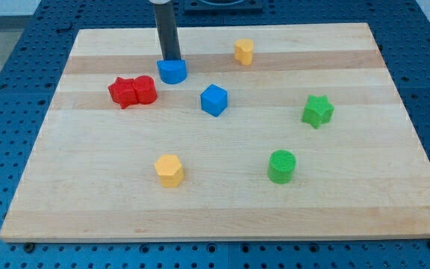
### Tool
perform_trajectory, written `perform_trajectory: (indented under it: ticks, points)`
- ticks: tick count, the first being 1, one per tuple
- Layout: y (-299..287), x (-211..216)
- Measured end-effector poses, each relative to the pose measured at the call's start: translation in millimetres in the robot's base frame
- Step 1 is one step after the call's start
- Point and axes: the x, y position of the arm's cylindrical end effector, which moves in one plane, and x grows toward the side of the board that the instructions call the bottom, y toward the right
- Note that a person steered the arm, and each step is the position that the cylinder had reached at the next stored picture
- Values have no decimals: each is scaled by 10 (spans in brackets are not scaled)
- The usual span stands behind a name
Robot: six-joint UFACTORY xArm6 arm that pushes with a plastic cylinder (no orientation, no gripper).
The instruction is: Move the blue crescent towards the red circle
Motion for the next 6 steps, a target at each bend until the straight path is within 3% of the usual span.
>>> perform_trajectory:
  ticks: [3, 6]
  points:
    - [-422, 169]
    - [58, 406]
